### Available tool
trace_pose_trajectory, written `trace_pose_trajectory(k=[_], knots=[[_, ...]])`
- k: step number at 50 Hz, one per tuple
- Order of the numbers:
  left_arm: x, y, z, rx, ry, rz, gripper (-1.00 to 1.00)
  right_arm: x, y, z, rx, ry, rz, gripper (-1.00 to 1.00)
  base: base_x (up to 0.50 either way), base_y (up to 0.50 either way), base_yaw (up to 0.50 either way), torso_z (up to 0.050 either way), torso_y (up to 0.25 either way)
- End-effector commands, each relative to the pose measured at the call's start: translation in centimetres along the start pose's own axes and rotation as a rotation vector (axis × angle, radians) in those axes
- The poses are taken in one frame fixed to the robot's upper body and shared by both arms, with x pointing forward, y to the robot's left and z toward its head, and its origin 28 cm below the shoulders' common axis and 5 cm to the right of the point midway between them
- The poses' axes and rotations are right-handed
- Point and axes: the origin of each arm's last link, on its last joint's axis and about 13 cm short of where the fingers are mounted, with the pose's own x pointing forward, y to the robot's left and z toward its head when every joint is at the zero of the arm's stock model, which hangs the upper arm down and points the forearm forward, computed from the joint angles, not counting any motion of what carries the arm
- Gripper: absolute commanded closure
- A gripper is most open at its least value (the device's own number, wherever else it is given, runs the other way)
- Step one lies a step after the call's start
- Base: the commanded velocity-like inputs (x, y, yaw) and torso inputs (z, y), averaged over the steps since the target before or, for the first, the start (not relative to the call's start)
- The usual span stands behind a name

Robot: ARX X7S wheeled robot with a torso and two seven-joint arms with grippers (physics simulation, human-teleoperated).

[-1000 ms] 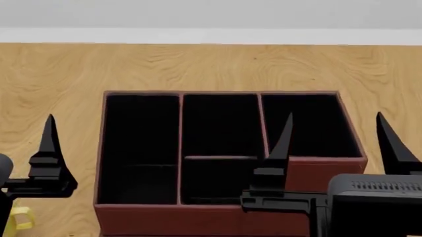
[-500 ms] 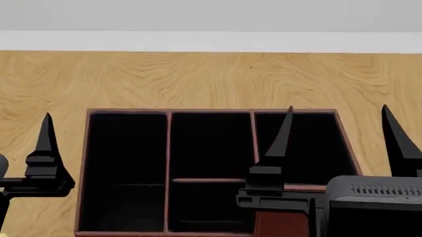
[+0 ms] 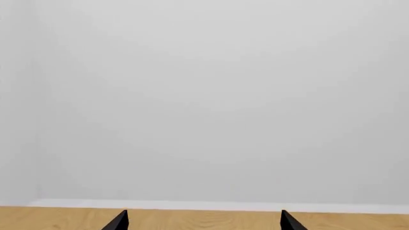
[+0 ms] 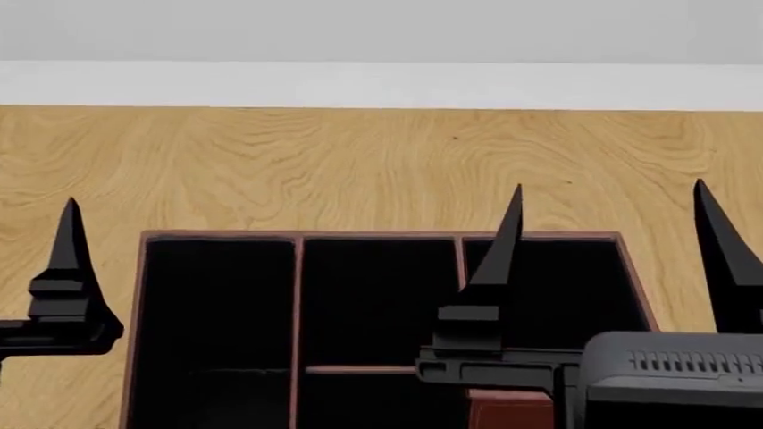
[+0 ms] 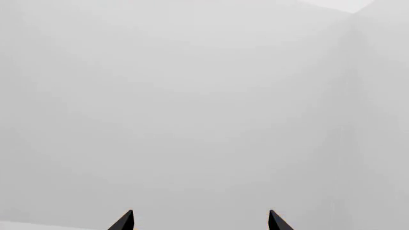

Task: Pick up the book and place it in the back compartment of the caddy.

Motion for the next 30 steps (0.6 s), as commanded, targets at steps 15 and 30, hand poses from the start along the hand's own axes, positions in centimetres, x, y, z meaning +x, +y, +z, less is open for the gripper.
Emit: trace_pose_trajectory(k=[15,30], knots=[[-0.14,0.12,0.28,-0.002,-0.010,0.006,-1.00,-0.38,-0.12,0.30,-0.018,-0.003,-0.014,-1.00,0.02,0.00,0.00,0.000,0.000],[-0.44,0.32,0.94,-0.059,-0.017,0.005,-1.00,-0.35,-0.25,0.24,0.011,-0.005,-0.011,-1.00,0.06,0.00,0.00,0.000,0.000]])
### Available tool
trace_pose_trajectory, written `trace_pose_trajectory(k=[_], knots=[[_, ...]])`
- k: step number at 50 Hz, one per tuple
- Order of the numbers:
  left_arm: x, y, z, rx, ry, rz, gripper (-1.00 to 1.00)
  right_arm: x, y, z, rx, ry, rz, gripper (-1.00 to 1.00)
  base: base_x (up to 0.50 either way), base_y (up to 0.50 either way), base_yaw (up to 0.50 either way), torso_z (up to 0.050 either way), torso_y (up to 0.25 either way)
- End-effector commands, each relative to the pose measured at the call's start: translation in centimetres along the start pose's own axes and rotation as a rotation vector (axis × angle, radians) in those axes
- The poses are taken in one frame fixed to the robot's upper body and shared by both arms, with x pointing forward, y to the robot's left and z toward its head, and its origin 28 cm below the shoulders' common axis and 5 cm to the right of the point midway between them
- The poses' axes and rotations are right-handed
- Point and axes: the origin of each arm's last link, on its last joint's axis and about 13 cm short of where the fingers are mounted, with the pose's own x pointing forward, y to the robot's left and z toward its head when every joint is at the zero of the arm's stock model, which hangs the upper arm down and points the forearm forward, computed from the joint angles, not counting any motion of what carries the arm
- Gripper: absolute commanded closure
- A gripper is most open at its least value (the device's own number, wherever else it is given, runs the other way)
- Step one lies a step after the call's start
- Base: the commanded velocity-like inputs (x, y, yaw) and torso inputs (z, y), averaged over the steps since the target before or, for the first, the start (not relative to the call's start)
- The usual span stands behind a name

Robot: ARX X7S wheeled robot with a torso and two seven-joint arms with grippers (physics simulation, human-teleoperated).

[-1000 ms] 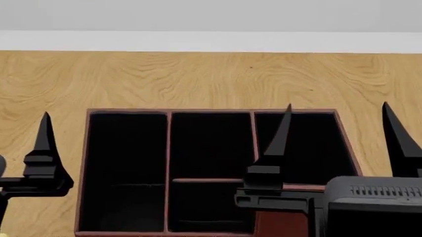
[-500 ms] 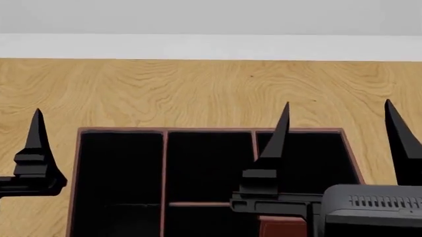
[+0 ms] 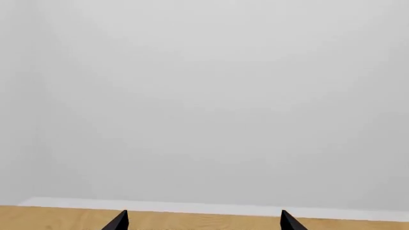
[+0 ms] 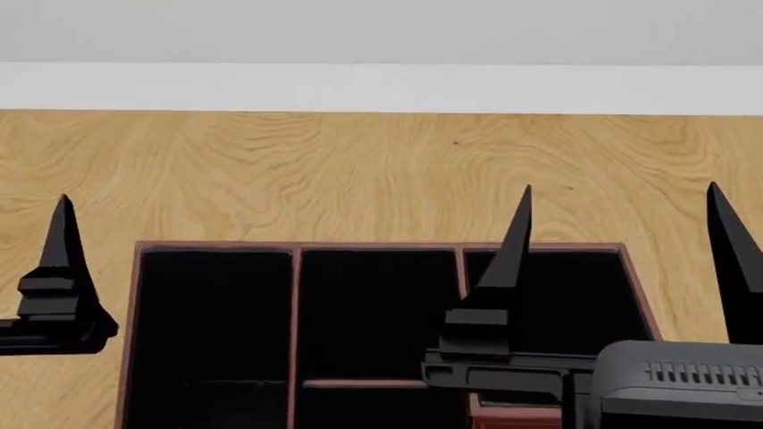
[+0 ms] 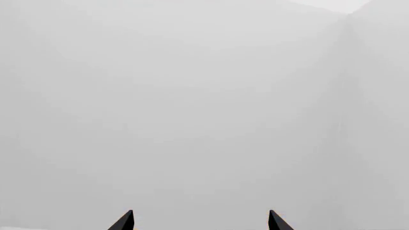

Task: Pick up the book and place it in the back compartment of the caddy.

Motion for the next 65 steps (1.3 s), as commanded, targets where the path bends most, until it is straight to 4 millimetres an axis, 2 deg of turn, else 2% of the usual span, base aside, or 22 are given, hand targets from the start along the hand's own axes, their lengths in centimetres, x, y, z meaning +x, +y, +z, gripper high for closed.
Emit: trace_pose_trajectory(k=[1,9,11,19,26,31,37,42,52,65], knots=[[-0.2,0.3,0.6,-0.025,-0.020,0.019,-1.00,-0.1,-0.1,0.0,0.006,0.001,0.002,-1.00,0.00,0.00,0.00,0.000,0.000],[0.7,1.5,3.2,-0.002,-0.024,0.111,-1.00,-0.3,-0.3,0.1,0.008,0.000,-0.002,-1.00,0.00,0.00,0.00,0.000,0.000],[1.6,2.0,4.3,-0.001,0.017,0.158,-1.00,-0.3,-0.3,0.1,0.011,-0.002,0.001,-1.00,0.00,0.00,0.00,0.000,0.000],[4.8,4.6,9.0,0.015,0.004,0.301,-1.00,-0.3,-0.3,0.1,0.024,-0.001,0.009,-1.00,0.00,0.00,0.00,0.000,0.000],[7.4,6.9,11.1,0.040,0.053,0.444,-1.00,-0.4,-0.4,0.2,0.028,-0.002,0.006,-1.00,0.00,0.00,0.00,0.000,0.000],[9.0,8.7,12.3,-0.010,0.113,0.583,-1.00,-0.6,-0.5,0.4,0.031,-0.006,0.005,-1.00,0.00,0.00,0.00,0.000,0.000],[9.8,10.4,14.1,-0.067,0.141,0.662,-1.00,-0.7,-0.6,0.5,0.039,-0.014,-0.004,-1.00,0.00,0.00,0.00,0.000,0.000],[10.0,11.6,14.4,-0.142,0.176,0.769,-1.00,-0.7,-0.6,0.5,0.040,-0.018,0.002,-1.00,0.00,0.00,0.00,0.000,0.000],[10.3,13.7,13.4,-0.226,0.250,0.942,-1.00,-0.7,-0.5,0.4,0.039,-0.014,0.005,-1.00,0.00,0.00,0.00,0.000,0.000],[10.7,16.1,11.8,-0.380,0.364,1.007,-1.00,-0.5,-0.4,0.3,0.046,-0.011,0.012,-1.00,0.00,0.00,0.00,0.000,0.000]])
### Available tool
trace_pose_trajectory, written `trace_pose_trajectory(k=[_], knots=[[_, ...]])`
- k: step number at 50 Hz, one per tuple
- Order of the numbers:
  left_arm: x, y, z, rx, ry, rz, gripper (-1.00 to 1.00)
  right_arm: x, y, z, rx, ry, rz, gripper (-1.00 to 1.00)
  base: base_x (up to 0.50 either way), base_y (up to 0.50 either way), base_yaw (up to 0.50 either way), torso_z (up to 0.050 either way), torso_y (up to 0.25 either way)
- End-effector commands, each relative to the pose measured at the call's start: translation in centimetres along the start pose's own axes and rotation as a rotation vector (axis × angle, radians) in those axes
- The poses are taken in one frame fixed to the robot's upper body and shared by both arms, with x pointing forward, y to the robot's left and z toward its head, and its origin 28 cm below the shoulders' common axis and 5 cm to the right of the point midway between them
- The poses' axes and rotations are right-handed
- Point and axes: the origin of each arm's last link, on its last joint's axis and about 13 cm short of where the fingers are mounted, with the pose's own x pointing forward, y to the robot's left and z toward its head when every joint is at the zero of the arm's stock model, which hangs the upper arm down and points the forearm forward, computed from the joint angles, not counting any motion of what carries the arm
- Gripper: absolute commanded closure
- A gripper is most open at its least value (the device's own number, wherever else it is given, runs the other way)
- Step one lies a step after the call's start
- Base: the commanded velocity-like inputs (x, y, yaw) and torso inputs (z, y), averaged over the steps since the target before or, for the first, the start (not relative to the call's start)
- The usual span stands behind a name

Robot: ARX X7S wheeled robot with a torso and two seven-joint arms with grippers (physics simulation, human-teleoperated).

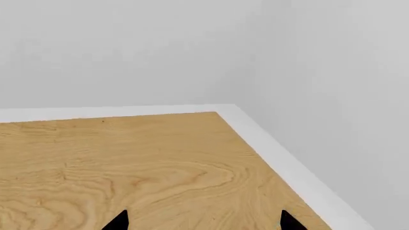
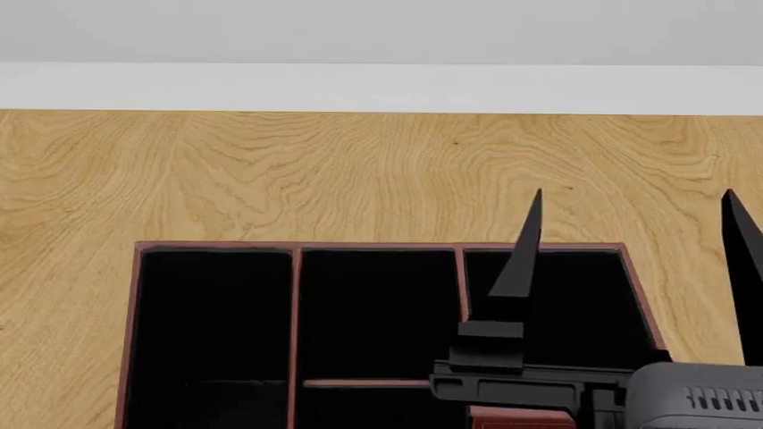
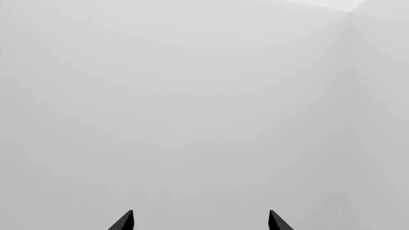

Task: Pick up the book and place it in the back compartment of the caddy.

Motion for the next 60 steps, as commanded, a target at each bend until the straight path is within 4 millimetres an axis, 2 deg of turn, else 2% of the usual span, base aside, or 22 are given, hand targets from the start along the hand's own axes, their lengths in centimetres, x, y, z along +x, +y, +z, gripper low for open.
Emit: trace_pose_trajectory(k=[1,11,21,43,52,60], knots=[[2.2,1.1,-0.4,-0.086,0.141,0.098,-1.00,0.1,0.1,-0.1,0.005,0.003,0.007,-1.00,0.00,0.00,0.00,0.000,0.000],[3.3,2.2,-0.7,-0.106,0.201,0.138,-1.00,0.2,0.2,-0.2,0.005,0.006,0.013,-1.00,0.00,0.00,0.00,0.000,0.000],[4.2,3.5,-2.3,-0.179,0.266,0.247,-1.00,0.3,0.2,-0.2,0.008,0.007,0.013,-1.00,0.00,0.00,0.00,0.000,0.000],[5.0,4.5,-5.4,-0.140,0.318,0.320,-1.00,0.3,0.1,-0.3,0.018,0.010,0.009,-1.00,0.00,0.00,0.00,0.000,0.000],[5.6,4.9,-7.3,-0.017,0.313,0.350,-1.00,0.2,0.0,-0.4,0.026,0.009,0.009,-1.00,0.00,0.00,0.00,0.000,0.000],[5.9,5.3,-8.0,-0.020,0.327,0.383,-1.00,0.3,0.1,-0.5,0.026,0.013,0.013,-1.00,0.00,0.00,0.00,0.000,0.000]])
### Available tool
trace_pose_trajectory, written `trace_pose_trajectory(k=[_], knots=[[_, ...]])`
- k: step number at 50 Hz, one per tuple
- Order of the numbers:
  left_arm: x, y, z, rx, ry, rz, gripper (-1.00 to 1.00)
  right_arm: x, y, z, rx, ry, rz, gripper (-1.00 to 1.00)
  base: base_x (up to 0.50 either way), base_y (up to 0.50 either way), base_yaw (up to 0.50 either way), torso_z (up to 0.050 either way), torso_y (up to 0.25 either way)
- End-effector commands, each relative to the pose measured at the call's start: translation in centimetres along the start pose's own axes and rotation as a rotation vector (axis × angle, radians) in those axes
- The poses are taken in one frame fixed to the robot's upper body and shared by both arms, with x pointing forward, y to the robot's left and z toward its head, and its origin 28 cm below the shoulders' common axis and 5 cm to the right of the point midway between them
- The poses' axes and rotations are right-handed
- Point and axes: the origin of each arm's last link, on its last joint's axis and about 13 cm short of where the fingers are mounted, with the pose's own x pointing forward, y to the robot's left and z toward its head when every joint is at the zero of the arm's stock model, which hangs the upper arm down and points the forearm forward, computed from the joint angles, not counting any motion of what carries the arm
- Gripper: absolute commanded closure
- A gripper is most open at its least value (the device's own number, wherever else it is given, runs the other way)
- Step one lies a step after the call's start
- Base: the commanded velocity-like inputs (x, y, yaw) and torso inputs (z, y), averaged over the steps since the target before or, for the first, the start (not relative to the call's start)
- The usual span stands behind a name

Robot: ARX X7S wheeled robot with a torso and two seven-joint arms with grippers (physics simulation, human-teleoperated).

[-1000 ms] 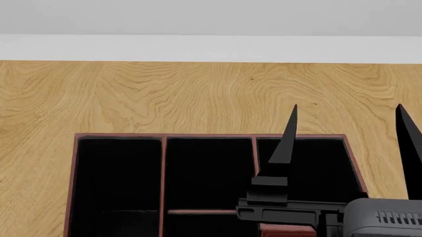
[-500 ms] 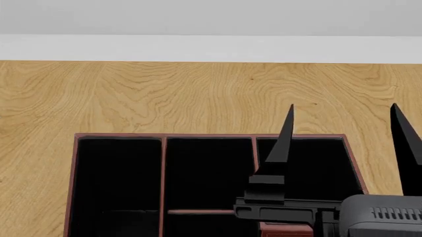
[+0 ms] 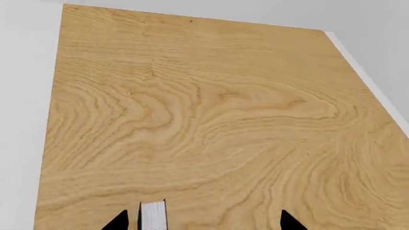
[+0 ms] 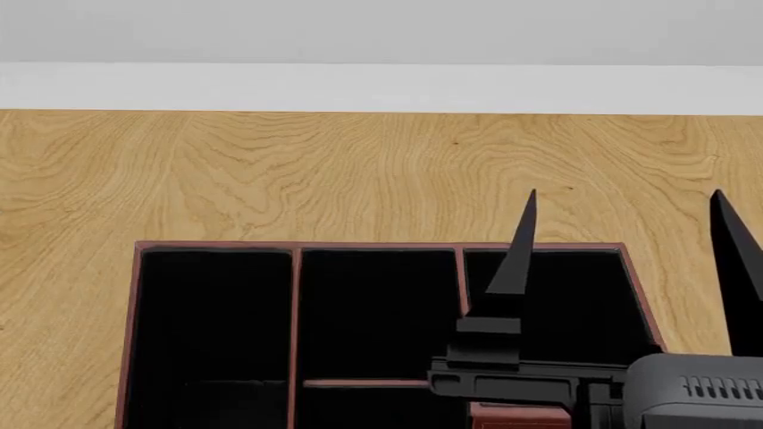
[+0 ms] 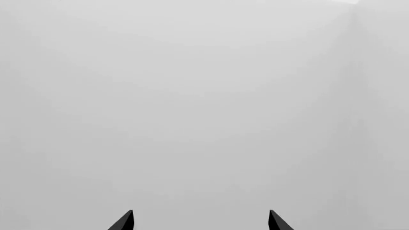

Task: Pick up the book and place it in the back compartment of the caddy.

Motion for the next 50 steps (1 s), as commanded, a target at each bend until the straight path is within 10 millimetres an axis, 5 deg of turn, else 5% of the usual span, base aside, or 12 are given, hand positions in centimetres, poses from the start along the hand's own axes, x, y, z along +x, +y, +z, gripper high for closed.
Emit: trace_pose_trajectory(k=[1,50], knots=[[1.0,0.5,-1.1,0.031,0.004,0.048,-1.00,0.0,0.0,-0.1,0.004,0.003,0.002,-1.00,0.00,0.00,0.00,0.000,0.000],[4.8,0.9,-6.2,0.236,0.060,0.143,-1.00,0.1,0.3,-0.2,0.008,0.003,0.011,-1.00,0.00,0.00,0.00,0.000,0.000]])
